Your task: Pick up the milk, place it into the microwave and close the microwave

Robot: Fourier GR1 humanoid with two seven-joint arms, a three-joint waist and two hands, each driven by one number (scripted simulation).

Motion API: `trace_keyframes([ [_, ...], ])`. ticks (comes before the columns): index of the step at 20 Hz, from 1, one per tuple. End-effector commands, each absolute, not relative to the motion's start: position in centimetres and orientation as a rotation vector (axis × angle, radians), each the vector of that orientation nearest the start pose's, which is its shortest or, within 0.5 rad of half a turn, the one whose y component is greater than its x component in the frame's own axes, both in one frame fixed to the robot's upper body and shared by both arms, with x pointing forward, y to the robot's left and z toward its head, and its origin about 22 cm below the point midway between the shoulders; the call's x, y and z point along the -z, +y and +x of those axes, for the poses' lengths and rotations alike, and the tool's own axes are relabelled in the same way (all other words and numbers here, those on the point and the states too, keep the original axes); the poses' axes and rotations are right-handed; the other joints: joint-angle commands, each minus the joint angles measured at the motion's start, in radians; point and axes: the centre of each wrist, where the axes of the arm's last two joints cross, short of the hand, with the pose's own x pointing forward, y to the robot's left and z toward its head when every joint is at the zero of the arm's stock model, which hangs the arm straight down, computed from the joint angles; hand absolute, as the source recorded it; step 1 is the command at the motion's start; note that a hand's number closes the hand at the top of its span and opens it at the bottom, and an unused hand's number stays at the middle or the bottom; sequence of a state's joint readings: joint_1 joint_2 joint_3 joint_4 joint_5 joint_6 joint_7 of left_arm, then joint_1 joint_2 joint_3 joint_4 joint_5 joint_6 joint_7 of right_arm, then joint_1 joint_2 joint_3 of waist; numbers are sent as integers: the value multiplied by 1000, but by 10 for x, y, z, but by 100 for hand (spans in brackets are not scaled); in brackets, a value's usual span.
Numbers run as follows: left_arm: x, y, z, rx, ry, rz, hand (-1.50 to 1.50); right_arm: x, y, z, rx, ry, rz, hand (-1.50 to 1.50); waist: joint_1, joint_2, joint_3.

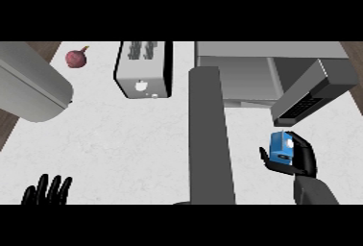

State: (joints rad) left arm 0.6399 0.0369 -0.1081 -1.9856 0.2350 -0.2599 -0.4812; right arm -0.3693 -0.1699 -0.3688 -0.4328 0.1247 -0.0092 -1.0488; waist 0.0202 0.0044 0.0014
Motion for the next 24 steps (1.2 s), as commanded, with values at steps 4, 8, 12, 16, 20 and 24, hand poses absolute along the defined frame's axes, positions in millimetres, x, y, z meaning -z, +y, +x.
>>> trace_keyframes([
  [4, -5, 254, 80, -147, -1914, -262, -150, 129, -262, 299, 102, -1933, -324, 150, 18, 4, 2],
  [8, -3, 249, 90, -170, -1907, -240, -150, 140, -284, 281, 91, -1941, -330, 150, 5, 3, 1],
  [12, -8, 255, 108, -181, -1916, -223, -150, 137, -252, 286, 62, -1987, -303, 150, -17, -4, -1],
  [16, 1, 262, 86, -185, -1911, -204, -150, 134, -267, 272, 48, -1960, -322, 150, -23, -9, -2],
  [20, -11, 254, 83, -137, -1881, -259, -150, 127, -255, 253, 69, -1986, -291, 150, -34, -13, -3],
  [24, -16, 254, 70, -161, -1885, -250, -150, 111, -250, 231, 25, -1930, -325, 150, -26, -12, -3],
])
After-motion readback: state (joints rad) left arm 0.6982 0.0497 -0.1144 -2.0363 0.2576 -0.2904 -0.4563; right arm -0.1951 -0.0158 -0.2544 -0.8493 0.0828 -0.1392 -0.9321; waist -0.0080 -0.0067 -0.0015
